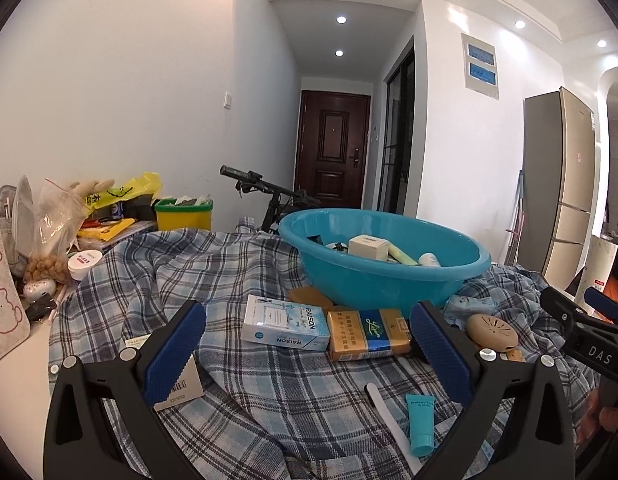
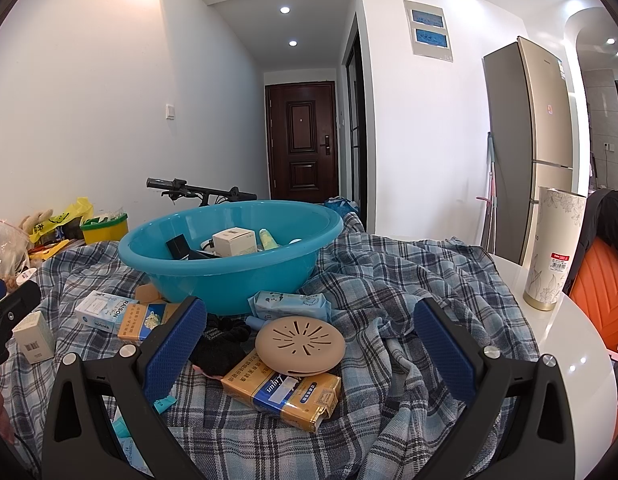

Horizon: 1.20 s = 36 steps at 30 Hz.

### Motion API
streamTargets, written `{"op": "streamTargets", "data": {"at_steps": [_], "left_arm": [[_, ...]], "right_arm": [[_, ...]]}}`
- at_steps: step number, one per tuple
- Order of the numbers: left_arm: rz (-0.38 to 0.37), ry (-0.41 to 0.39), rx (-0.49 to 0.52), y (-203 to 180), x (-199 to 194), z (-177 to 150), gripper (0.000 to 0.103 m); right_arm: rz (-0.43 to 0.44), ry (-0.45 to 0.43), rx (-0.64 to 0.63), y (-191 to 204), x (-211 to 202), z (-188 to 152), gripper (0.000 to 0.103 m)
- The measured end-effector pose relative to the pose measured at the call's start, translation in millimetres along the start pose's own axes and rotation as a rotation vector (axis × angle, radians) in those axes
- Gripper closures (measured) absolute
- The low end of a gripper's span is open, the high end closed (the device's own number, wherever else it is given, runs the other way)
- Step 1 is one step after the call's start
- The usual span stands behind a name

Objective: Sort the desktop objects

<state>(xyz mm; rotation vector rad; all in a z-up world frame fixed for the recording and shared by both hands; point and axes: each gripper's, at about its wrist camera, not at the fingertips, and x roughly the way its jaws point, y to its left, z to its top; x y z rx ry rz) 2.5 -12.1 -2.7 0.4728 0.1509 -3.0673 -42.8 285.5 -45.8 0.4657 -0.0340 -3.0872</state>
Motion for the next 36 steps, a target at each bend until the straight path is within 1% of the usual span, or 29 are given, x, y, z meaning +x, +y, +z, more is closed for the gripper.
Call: {"op": "streamTargets", "data": {"at_steps": [2, 6, 8, 9, 11, 13, 19, 23, 26, 28, 31, 36], "left_arm": [[0.008, 0.022, 0.003, -1, 5, -1, 0.0], [0.025, 0.008, 0.065, -14, 3, -3, 0.0], [0.018, 0.002, 0.094, -20, 2, -4, 0.0], [0.021, 0.008, 0.091, -20, 3, -4, 0.0], [0.053, 0.027, 0.068, -16, 6, -3, 0.0], [0.044, 0.035, 0.051, -12, 8, -3, 0.0], [0.013, 0.025, 0.109, -24, 7, -4, 0.0], [0.022, 0.039, 0.082, -19, 9, -4, 0.0], [-0.019, 0.052, 0.082, -19, 11, -4, 0.0], [-0.044, 0.042, 0.09, -21, 9, -4, 0.0], [-0.039, 0.019, 0.098, -23, 5, -4, 0.0], [-0.048, 0.029, 0.096, -22, 7, -4, 0.0]], "right_arm": [[0.0, 0.0, 0.001, -1, 0, 0, 0.0], [-0.002, -0.003, 0.002, -1, -1, 0, 0.0], [-0.016, -0.007, -0.001, 0, -2, 0, 0.0], [-0.018, -0.013, -0.001, 0, -3, 0, 0.0], [-0.012, -0.025, 0.002, -1, -5, 0, 0.0], [-0.01, -0.027, 0.001, 0, -7, -1, 0.0], [0.011, -0.018, 0.013, -3, -4, 0, 0.001], [0.019, -0.013, 0.007, -1, -4, 0, 0.001], [0.012, -0.017, 0.001, 0, -5, 0, 0.001], [0.005, -0.015, 0.001, 0, -4, 0, 0.001], [0.006, -0.009, 0.001, -1, -3, 0, 0.001], [0.045, -0.01, -0.013, 3, -3, 0, 0.001]]}}
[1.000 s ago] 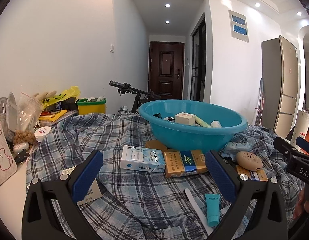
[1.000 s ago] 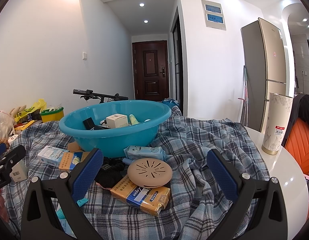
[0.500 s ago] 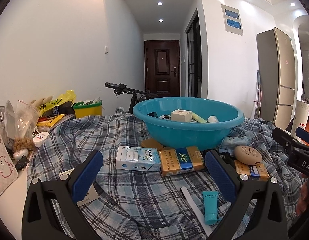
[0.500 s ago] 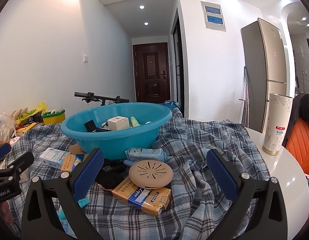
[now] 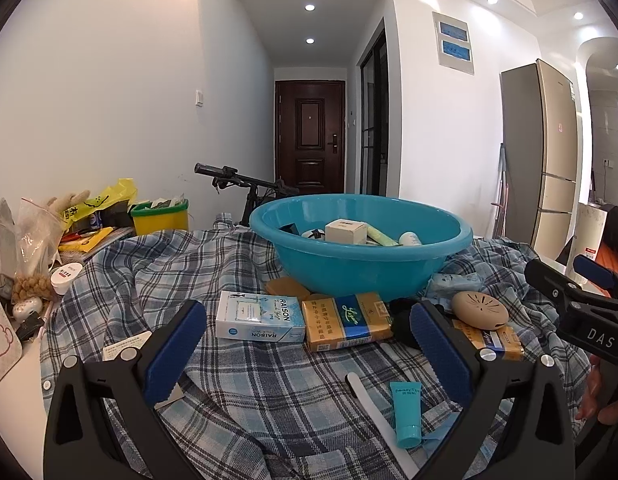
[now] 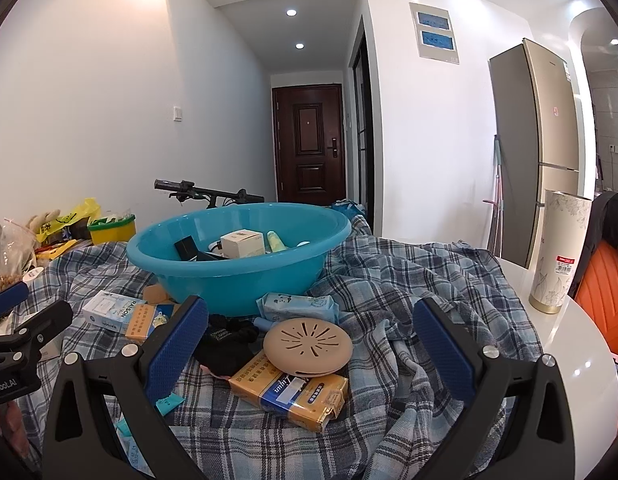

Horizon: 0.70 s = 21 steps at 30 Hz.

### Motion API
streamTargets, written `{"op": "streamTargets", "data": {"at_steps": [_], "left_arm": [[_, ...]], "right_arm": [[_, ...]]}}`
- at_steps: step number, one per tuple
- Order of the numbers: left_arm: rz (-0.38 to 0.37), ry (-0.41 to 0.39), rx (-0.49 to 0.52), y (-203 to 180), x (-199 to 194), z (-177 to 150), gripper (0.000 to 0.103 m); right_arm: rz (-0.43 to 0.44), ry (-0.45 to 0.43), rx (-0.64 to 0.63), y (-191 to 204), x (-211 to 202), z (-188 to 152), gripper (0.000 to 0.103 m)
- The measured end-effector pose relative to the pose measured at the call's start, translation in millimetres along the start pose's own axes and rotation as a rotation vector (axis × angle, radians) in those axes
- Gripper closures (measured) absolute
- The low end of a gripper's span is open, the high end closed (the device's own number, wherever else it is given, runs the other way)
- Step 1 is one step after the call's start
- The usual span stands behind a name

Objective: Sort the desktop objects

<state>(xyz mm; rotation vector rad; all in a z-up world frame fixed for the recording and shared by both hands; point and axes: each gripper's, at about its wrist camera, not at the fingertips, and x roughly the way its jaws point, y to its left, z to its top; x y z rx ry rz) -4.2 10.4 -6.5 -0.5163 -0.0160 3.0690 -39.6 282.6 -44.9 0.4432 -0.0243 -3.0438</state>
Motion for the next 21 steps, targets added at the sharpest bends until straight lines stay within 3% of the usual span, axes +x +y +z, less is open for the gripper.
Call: {"op": "streamTargets", "data": {"at_steps": [21], "left_arm": [[-0.003, 0.012, 0.009, -3.3, -0.1, 0.9, 0.0]], "right_arm": [[-0.002, 0.014, 0.016, -2.9, 2.3, 0.4, 0.001]]}}
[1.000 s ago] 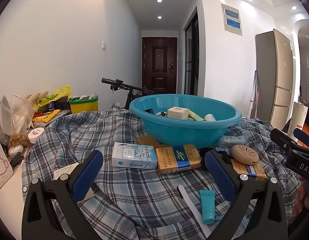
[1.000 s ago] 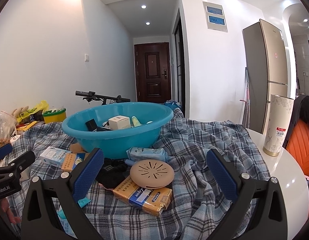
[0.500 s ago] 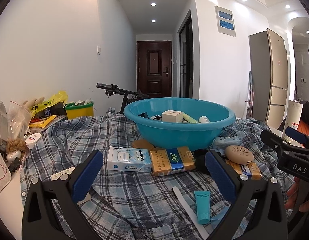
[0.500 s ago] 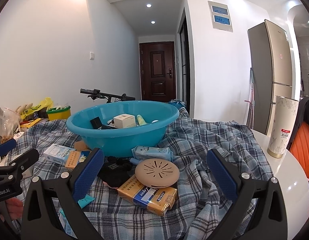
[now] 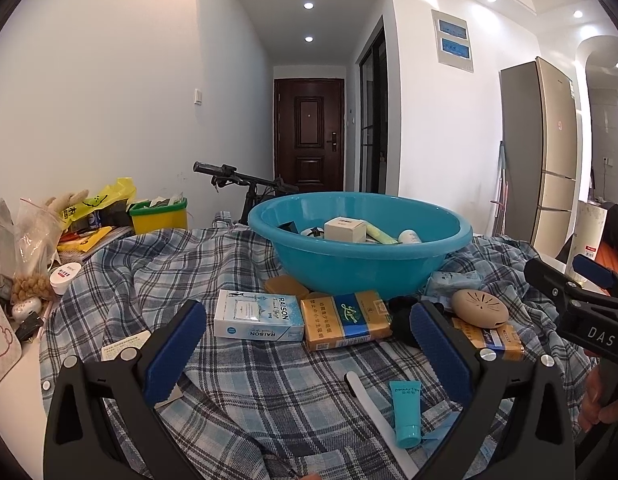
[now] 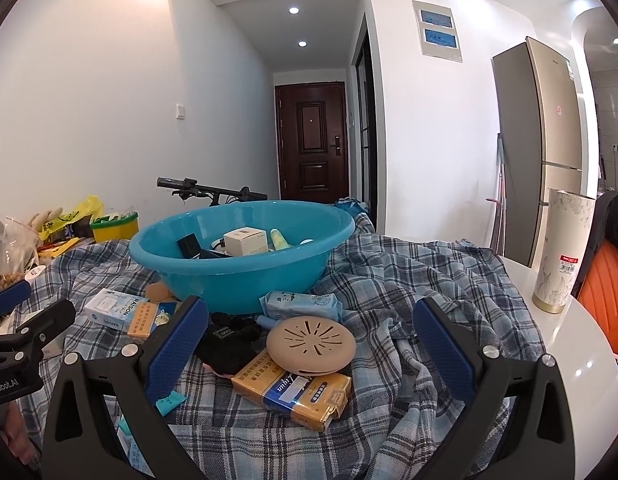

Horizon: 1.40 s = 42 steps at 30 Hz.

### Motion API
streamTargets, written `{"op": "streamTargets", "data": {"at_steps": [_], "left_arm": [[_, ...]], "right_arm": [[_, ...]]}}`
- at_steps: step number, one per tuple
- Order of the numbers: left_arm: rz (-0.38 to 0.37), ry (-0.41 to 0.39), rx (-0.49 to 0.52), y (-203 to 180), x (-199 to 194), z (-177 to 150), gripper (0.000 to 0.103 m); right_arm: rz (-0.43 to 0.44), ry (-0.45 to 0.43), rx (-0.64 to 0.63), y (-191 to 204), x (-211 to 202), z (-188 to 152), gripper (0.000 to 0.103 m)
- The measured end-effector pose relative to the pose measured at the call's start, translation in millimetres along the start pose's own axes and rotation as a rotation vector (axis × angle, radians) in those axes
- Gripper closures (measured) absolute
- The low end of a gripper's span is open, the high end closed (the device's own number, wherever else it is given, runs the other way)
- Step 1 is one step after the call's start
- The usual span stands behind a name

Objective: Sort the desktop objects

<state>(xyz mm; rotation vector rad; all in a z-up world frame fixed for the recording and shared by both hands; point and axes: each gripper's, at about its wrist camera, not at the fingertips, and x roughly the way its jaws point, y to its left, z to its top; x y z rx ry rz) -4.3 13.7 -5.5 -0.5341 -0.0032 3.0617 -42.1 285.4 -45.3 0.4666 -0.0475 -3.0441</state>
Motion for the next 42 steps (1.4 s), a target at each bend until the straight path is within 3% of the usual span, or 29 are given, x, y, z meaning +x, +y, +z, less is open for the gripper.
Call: {"op": "streamTargets", "data": {"at_steps": [42], "left_arm": [[0.012, -0.011, 0.0, 1.0, -1.8, 0.3, 0.0]], "right_arm": [[0.012, 0.013, 0.001, 0.7, 2.2, -0.2, 0.0]]}}
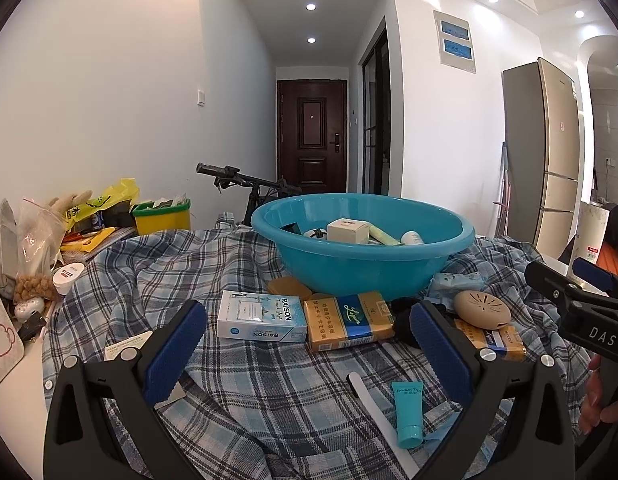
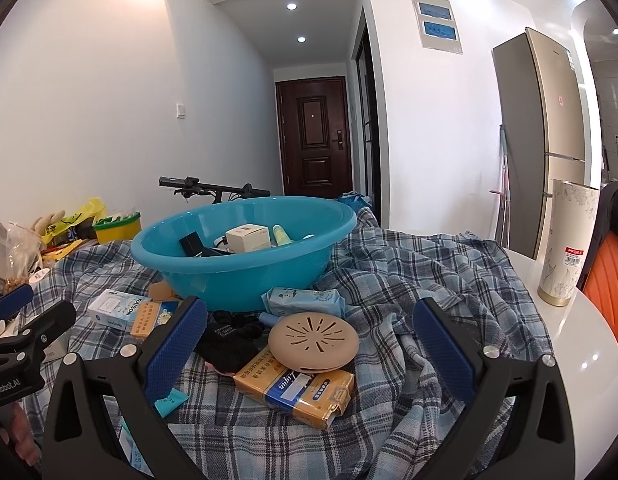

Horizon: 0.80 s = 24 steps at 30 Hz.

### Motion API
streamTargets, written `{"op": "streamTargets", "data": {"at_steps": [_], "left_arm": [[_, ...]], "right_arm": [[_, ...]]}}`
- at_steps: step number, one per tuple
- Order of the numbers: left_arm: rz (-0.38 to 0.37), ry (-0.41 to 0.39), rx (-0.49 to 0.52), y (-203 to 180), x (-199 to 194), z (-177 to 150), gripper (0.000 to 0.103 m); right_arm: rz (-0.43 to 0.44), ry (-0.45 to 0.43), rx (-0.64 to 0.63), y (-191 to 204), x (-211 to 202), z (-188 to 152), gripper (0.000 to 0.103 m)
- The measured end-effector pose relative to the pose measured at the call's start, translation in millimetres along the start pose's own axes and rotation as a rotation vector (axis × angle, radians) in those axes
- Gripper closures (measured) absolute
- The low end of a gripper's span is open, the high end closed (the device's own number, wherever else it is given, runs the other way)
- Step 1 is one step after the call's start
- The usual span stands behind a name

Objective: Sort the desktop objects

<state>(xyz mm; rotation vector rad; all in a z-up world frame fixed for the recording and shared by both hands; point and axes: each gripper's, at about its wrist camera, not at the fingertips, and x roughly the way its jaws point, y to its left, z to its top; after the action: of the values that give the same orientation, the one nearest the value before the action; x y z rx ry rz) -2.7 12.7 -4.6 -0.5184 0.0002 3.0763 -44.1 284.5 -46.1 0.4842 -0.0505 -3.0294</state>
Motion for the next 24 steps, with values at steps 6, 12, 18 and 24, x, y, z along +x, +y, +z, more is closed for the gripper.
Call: {"op": "streamTargets", "data": {"at_steps": [6, 12, 18, 24], "left_arm": [[0.027, 0.021, 0.036, -7, 4, 1, 0.0], [0.011, 0.055, 0.023, -6, 6, 9, 0.001], [0.024, 0.039, -0.005, -2, 0, 34, 0.001], [0.033, -0.046, 0.013, -3, -17, 65, 0.001]], "right_arm": [[-0.03, -0.003, -0.01, 2, -4, 0, 0.0], [-0.02, 0.066, 0.047, -12, -1, 9, 0.0], [-0.011, 0.054, 0.062, -16, -13, 32, 0.0], [0.006, -0.019, 0.021, -4, -35, 64, 0.0]]}}
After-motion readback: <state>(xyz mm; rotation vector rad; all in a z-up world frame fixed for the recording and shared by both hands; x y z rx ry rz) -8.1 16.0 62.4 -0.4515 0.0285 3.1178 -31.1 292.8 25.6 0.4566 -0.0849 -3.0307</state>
